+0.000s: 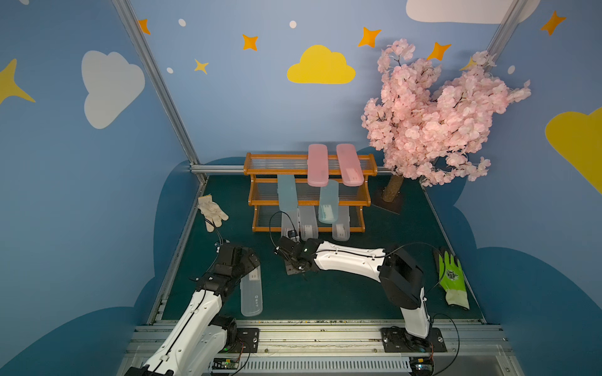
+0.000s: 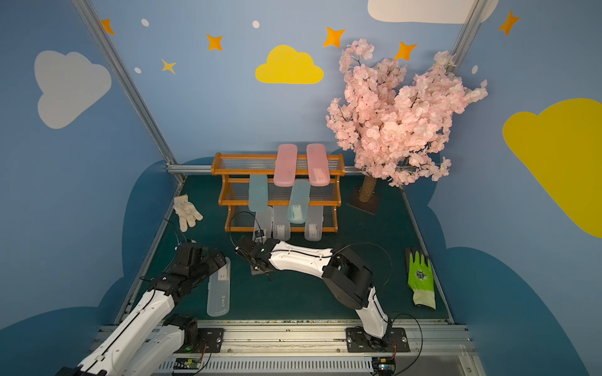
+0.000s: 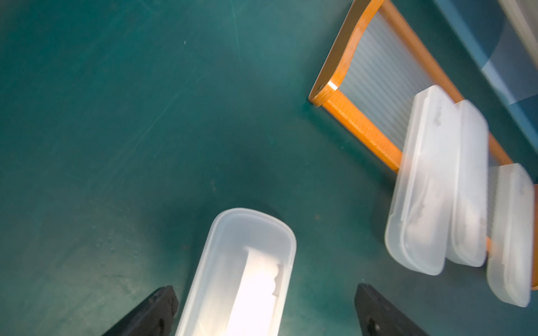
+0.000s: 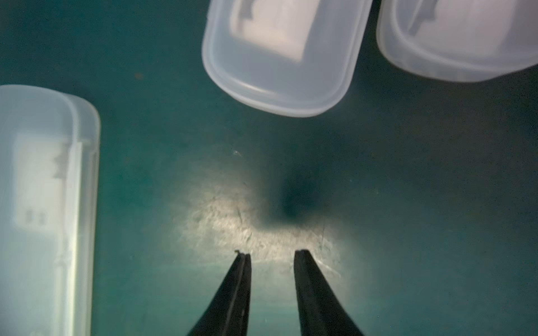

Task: Place the pencil cases on the shelf according to color
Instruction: Place the pencil case on the shelf, then move the pencil case to the center of the board.

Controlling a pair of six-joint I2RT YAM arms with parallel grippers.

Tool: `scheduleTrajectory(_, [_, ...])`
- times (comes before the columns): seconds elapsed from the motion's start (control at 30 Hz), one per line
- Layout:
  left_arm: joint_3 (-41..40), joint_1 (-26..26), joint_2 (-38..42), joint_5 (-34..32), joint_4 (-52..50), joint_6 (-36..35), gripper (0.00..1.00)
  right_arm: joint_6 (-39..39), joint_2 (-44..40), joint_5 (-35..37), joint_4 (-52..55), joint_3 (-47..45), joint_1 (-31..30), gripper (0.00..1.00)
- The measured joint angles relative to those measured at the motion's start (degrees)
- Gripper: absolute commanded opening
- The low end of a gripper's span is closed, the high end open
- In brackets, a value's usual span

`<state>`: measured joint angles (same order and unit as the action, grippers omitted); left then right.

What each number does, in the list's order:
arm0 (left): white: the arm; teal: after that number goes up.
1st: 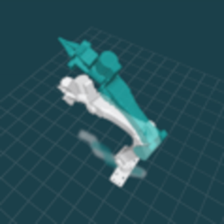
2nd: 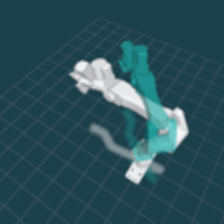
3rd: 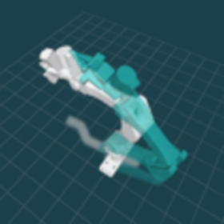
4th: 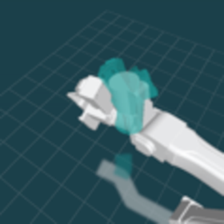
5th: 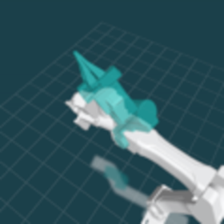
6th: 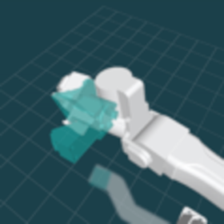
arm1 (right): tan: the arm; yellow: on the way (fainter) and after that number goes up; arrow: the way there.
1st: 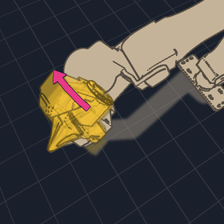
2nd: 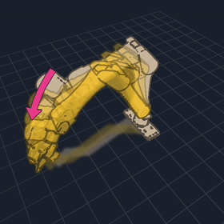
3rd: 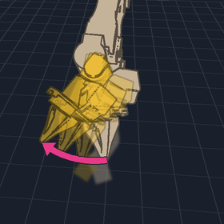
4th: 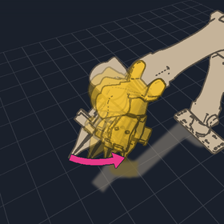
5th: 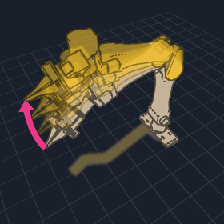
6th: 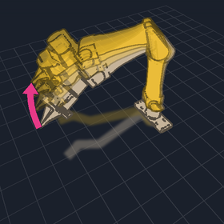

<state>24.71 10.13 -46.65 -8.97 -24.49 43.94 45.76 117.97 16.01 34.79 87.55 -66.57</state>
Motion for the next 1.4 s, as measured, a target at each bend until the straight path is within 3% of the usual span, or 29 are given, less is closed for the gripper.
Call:
scheduleTrajectory(0.23, [0.0, 0.0, -0.55, -0.26, -0.24, 0.24, 1.0, -1.16, 6.43, 0.61, -6.47, 3.37, 1.73, 0.23])
scheduleTrajectory(0.77, [-2.01, 0.0, -1.53, 1.7, -2.34, 2.99, 1.0, -4.85, 9.29, 2.8, -12.15, 7.28, 7.98, 0.27])
scheduleTrajectory(1.0, [-2.03, 1.25, -0.79, 1.73, -5.6, 5.33, 1.0, -6.88, 9.03, 0.83, -11.37, 7.65, 7.41, 0.34])
scheduleTrajectory(1.17, [-2.89, 4.9, -0.9, 1.6, -6.58, 8.28, 1.0, -6.99, 5.92, 0.46, -10.03, 5.09, 5.25, 0.4])
scheduleTrajectory(1.4, [-3.15, 10.56, -4.72, 0.31, -6.25, 12.9, 1.0, -6.49, -2.34, 1.44, -7.87, -2.49, 0.2, 0.58])
